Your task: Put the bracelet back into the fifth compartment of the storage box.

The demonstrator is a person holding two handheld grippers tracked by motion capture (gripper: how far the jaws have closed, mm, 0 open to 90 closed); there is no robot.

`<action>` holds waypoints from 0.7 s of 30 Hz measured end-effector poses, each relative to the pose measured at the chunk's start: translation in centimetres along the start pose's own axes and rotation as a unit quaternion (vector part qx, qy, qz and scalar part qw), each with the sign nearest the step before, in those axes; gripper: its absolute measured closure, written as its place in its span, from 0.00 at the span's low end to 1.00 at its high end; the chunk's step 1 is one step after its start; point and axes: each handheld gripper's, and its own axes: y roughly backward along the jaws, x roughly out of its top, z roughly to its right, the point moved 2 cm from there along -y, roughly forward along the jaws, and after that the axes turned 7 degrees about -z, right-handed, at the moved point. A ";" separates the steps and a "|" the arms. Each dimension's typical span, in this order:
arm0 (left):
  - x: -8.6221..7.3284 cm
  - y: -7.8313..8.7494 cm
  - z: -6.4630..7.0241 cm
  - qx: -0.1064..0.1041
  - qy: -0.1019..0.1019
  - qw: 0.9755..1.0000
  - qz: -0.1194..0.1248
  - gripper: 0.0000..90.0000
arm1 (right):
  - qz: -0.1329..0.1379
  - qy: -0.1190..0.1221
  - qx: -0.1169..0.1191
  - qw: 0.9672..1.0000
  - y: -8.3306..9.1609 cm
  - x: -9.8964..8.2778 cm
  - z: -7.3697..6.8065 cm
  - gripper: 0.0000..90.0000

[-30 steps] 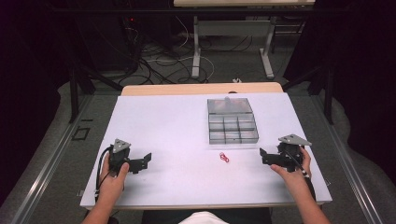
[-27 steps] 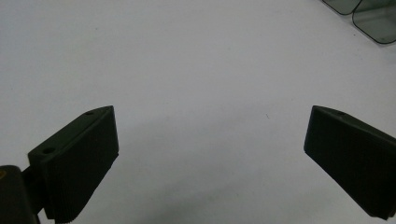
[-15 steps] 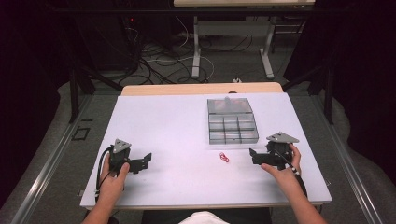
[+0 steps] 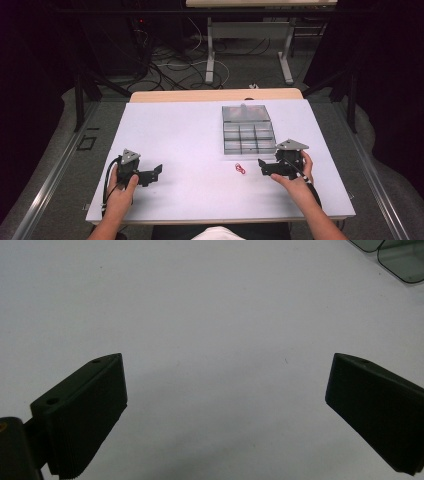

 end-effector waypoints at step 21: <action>0.0 0.0 0.0 -0.003 -0.003 1.000 0.000 0.04 | -0.011 0.032 0.015 0.999 -1.3 1.5 -2.6 0.16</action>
